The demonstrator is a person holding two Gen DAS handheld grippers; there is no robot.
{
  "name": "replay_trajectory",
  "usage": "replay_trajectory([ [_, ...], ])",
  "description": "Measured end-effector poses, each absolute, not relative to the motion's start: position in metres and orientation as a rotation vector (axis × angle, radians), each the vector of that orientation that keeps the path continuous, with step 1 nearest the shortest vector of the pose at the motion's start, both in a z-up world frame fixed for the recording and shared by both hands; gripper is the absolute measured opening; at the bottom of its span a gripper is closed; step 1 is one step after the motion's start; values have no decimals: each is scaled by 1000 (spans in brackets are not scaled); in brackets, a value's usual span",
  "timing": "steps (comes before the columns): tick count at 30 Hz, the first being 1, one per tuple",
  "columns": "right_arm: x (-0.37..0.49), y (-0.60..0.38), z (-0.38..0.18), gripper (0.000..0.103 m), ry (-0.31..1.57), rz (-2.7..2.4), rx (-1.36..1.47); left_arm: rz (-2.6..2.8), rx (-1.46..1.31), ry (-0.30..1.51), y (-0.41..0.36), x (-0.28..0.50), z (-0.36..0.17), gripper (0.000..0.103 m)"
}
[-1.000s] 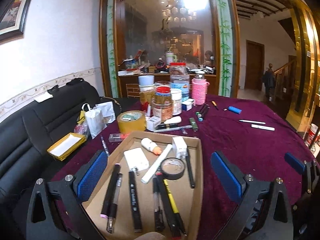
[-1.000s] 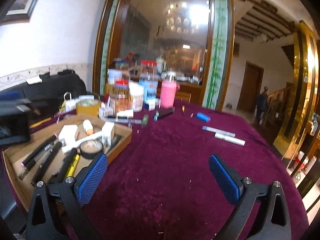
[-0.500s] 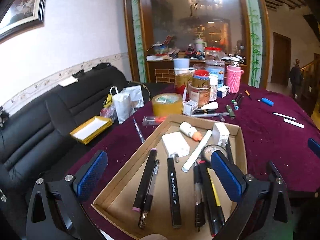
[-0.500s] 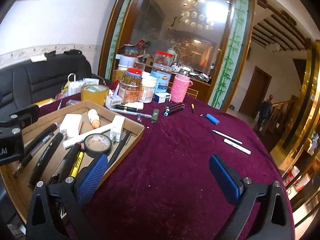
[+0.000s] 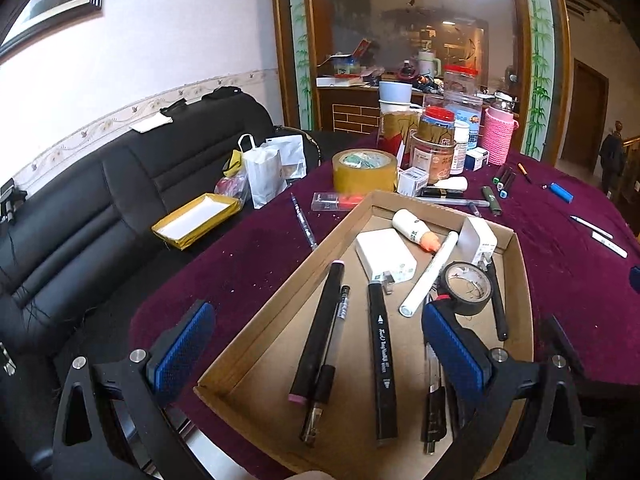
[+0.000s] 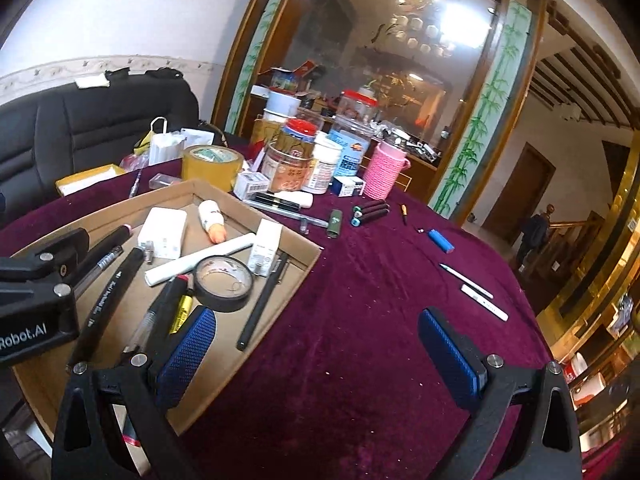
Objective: Organize rigid objects
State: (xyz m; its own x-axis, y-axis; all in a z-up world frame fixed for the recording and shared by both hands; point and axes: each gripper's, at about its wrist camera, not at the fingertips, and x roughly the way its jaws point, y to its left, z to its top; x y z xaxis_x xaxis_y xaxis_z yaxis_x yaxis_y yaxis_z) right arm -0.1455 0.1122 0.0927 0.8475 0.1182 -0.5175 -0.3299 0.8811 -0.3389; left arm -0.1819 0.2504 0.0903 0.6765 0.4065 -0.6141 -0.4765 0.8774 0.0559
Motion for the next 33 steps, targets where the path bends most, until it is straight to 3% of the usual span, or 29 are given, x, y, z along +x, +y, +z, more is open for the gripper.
replay_trajectory([
  [33,-152,119,95,102,515,241,-427,456,-145,697,255,-183,82,103],
])
